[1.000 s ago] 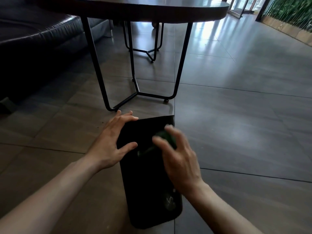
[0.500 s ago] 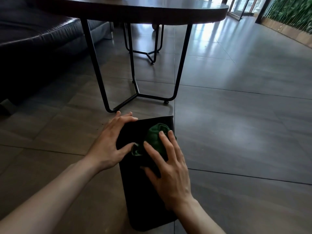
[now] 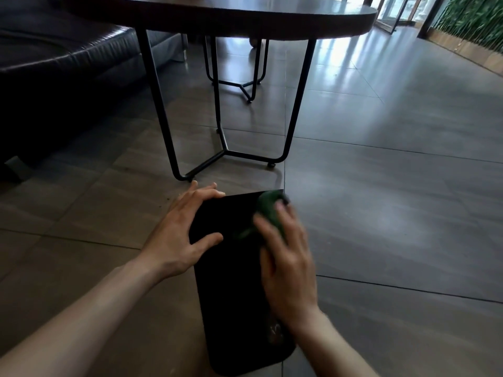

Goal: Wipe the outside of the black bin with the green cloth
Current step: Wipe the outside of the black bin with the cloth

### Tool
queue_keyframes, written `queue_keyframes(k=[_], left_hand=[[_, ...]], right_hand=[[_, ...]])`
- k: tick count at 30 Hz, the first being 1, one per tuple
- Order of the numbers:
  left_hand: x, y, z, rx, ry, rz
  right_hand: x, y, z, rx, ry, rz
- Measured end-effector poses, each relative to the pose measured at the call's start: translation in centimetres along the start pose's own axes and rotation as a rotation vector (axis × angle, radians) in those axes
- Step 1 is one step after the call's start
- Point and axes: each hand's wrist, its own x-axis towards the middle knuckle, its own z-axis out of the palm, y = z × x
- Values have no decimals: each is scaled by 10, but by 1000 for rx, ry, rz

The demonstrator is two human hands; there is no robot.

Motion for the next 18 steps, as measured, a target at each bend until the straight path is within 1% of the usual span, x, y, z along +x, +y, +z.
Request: queue_keyframes(k=[1, 2, 3, 4, 5, 8, 10, 11, 12, 15, 16, 17, 18], left_hand=[[-1, 1, -1, -3, -3, -8], [-1, 2, -1, 0, -1, -17], [-1, 2, -2, 8, 5, -26], [-1, 2, -3, 16, 14, -34], [-1, 1, -3, 23, 21, -37], [1, 0, -2, 25, 9, -27], [1, 1, 2, 11, -5, -9], [2, 1, 3, 10, -1, -5], [2, 0, 3, 14, 7, -8], [2, -2, 0, 11, 23, -34], [2, -2, -1, 10, 19, -38], [1, -2, -1, 11, 16, -42], [1, -2, -1, 14, 17, -45]], right_hand=[[21, -2, -1, 44, 44, 114], [34, -4, 1, 67, 41, 165], [36, -5, 3, 46, 15, 145], [28, -6, 5, -6, -19, 66], [10, -5, 8, -68, -57, -54], [-71, 1, 6, -215, -207, -426], [-95, 9, -8, -262, -316, -550], [-89, 15, -12, -254, -315, -553], [-76, 18, -14, -232, -291, -496], [-3, 13, -12, -84, -159, -87], [20, 9, -9, -41, -144, 1], [35, 6, -6, -25, -139, 32], [40, 4, -2, -27, -139, 21]])
